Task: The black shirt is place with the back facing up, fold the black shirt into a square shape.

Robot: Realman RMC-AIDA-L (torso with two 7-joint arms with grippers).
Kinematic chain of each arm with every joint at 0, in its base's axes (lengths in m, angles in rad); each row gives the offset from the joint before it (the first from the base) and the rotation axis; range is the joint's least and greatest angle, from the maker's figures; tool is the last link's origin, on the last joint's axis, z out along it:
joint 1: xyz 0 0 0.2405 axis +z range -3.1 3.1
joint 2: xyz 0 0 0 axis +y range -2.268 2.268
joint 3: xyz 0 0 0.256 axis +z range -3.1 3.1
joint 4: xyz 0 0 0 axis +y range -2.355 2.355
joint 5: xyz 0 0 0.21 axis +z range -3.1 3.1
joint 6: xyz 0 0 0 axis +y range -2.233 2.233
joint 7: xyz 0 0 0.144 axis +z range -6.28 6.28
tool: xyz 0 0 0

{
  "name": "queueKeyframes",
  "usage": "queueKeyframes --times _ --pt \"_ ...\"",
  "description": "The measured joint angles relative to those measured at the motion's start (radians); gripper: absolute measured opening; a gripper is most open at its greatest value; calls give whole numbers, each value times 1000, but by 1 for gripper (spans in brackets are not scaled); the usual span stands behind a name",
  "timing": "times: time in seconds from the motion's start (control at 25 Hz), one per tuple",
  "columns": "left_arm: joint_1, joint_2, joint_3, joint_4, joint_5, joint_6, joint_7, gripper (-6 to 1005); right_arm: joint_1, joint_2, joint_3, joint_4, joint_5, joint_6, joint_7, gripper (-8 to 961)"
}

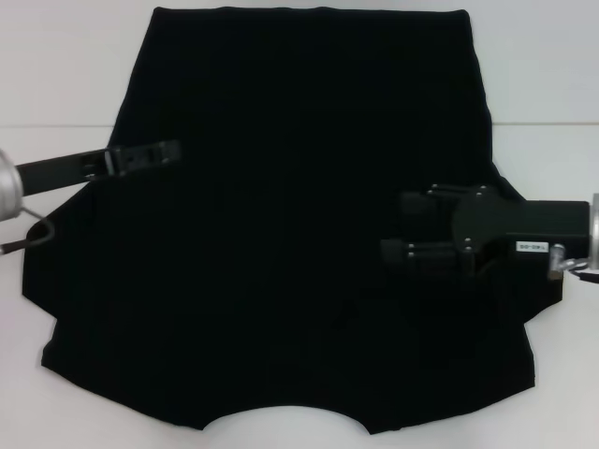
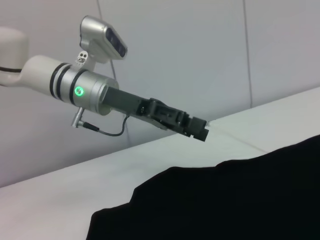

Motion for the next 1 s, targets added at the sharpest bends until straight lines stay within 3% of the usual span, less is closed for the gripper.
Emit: queueKeyframes --times 0.48,1.0 --pt "0 2 -10 133 375 -120 -298 797 47 21 -31 -8 -2 32 40 853" --pt "-7 0 -4 161 573 -164 -410 798 54 32 -31 -5 3 50 40 852"
